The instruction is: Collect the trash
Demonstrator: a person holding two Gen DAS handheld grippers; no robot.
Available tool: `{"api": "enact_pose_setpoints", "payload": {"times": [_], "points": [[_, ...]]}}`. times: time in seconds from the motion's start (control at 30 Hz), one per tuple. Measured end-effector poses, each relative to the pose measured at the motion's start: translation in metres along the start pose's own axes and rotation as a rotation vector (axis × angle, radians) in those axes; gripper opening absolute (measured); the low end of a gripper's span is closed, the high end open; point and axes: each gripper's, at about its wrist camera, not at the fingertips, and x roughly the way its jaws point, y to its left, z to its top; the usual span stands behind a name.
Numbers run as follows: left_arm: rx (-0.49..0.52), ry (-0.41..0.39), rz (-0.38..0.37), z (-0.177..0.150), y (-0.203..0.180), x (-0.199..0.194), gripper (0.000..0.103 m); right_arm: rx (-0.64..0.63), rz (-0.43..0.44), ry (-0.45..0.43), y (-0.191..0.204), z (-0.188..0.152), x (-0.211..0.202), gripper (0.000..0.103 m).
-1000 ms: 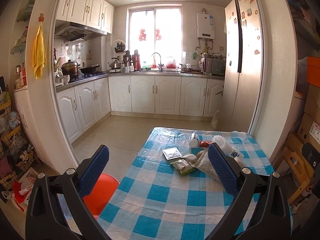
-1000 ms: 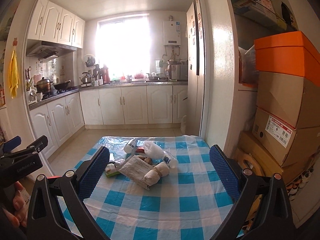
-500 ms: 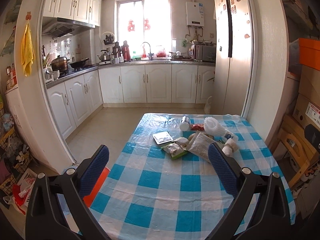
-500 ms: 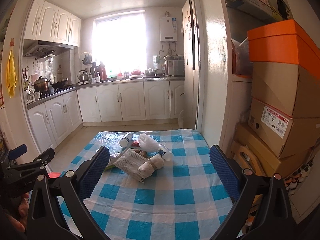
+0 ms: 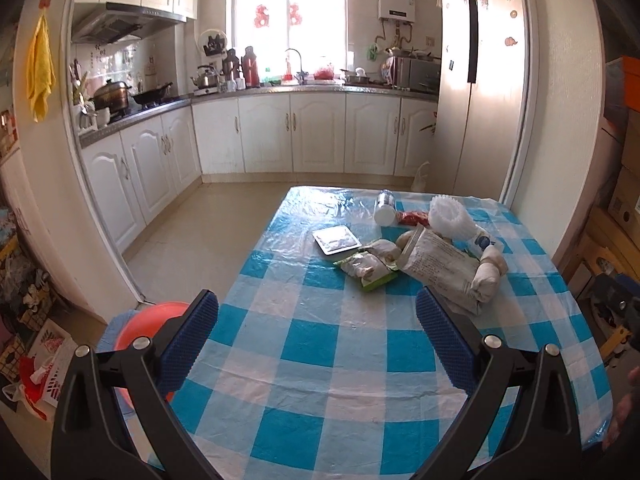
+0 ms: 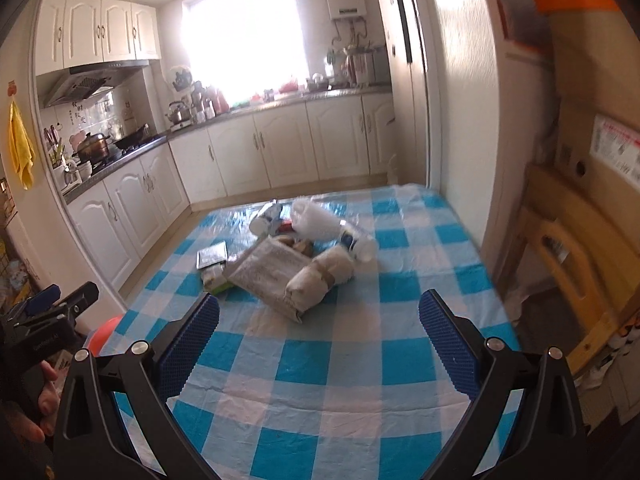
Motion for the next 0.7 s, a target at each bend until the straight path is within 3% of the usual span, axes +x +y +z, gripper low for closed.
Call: {"api": "enact_pose_setpoints", "payload": {"times": [0.27,0.6,0.63,0.7], "points": [[0.007,0.063,-0.09,0.008,-0.002,0.049,0.099,0.146,0.137,0.111,-0.03,-0.001,0.053,0.098],[0.039,0.098,-0.249,0.017,-0.027,0.088,0.099,0.341,0.249,0.174,-0.063,0.018,0.102,0.096],[0.042,0.103,-0.26,0.016,-0.029,0.089,0.099,0.35,0.26,0.18,-0.063,0.018,0.108,0.093],[0.053,0.118,-0.282,0.011,-0.034,0.095,0.099,0.365,0.274,0.206,-0.064,0.019,0.122,0.078]]}}
